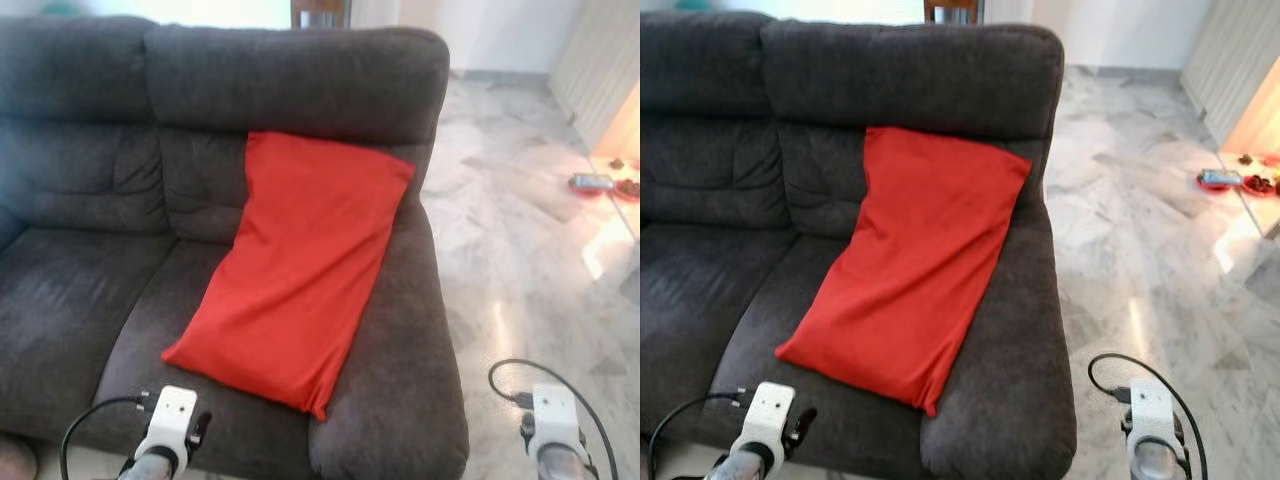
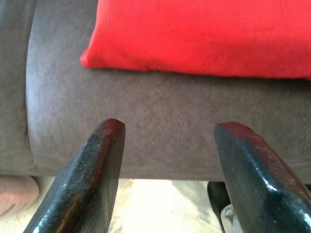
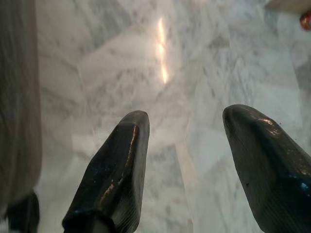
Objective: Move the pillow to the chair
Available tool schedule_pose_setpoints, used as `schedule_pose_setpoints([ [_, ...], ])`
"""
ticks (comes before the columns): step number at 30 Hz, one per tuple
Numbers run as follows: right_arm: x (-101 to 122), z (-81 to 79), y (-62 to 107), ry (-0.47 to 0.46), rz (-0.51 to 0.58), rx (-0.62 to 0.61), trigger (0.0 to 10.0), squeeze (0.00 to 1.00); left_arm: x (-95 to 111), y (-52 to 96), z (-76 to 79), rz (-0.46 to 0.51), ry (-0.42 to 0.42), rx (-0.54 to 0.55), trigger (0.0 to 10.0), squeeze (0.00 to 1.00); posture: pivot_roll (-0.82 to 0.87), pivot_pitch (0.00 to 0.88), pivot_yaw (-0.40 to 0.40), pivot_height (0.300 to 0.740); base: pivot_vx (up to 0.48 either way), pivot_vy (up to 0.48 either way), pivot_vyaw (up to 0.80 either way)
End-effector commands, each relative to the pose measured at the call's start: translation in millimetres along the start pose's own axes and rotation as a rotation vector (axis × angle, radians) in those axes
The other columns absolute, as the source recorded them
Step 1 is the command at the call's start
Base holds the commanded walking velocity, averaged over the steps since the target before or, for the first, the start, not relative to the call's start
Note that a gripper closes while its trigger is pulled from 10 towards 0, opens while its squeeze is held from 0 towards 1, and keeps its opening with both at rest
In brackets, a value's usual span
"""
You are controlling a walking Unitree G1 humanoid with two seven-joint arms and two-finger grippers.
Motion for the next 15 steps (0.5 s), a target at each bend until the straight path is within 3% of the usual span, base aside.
schedule_pose_setpoints([
  [1,-20.5,-3.3,4.2,0.018,-0.059,0.020,10.0,0.00,-11.1,0.5,-0.8,-0.030,-0.013,0.013,10.0,0.00,0.07,0.070,0.010,0.740,0.000,0.000,0.00],
  [8,-46.3,-20.2,13.9,0.041,-0.129,0.084,10.0,0.00,-29.1,3.8,-4.3,-0.076,0.005,0.040,10.0,0.00,0.07,0.068,0.017,0.740,0.000,0.000,0.00],
  [15,-44.6,-31.0,15.7,0.023,-0.122,0.126,10.0,0.00,-37.3,5.1,-6.5,-0.101,0.040,0.061,10.0,0.00,0.07,0.068,0.017,0.740,0.000,0.000,0.00],
])
Point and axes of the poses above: a point about 5 cm out from each wrist's last joint towards the gripper, its own y axis pointing back from the gripper into the wrist, its own x axis along the axis of the wrist's last joint, z = x × y, the point moved 3 cm from there along -y, pointing out of the wrist towards the gripper, and after that the axes turned 11 degrees about y, right-handed, at the moved point
